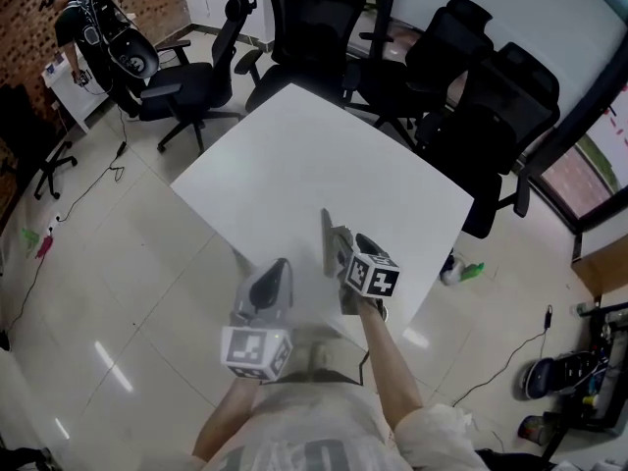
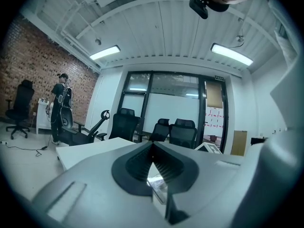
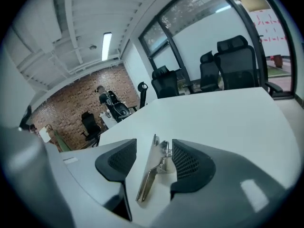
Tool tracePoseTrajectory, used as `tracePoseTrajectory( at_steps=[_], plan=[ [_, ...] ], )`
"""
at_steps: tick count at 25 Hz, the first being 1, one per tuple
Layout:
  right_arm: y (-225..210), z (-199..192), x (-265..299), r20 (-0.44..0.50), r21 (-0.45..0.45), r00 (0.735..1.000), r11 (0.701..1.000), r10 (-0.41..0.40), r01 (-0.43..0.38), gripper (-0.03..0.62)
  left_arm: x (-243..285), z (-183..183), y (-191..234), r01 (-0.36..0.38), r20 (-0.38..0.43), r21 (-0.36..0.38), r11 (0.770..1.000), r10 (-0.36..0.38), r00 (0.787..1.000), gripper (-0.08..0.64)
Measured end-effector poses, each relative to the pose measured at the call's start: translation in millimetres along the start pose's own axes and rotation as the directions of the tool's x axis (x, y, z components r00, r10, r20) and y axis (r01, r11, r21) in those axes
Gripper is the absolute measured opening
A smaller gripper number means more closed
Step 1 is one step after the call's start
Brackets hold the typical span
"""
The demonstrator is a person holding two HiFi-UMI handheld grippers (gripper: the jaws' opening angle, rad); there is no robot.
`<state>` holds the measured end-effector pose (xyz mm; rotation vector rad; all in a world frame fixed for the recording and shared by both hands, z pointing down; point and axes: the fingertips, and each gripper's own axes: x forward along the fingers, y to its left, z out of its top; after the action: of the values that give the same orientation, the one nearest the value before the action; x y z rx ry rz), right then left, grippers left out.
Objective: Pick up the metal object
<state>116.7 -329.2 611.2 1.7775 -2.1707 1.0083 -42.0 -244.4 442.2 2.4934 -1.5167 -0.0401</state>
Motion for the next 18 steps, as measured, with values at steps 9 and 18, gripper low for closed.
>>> tracePoseTrajectory(
  at_steps=[9,18],
  plan=[
    [-15.6,-22.7,38.2,-0.136,0.069,0.99,0.996,-0.048,0.057,0.197,9.7,-9.5,21.7,-0.063,-0.029,-0.022,0.998,0.062,0.998,0.002],
    [-8.1,-22.7,37.7,-0.113,0.041,0.993,0.999,-0.025,0.03,0.07,9.7,-14.5,32.2,-0.102,-0.039,-0.022,0.995,0.101,0.994,0.001]
  ],
)
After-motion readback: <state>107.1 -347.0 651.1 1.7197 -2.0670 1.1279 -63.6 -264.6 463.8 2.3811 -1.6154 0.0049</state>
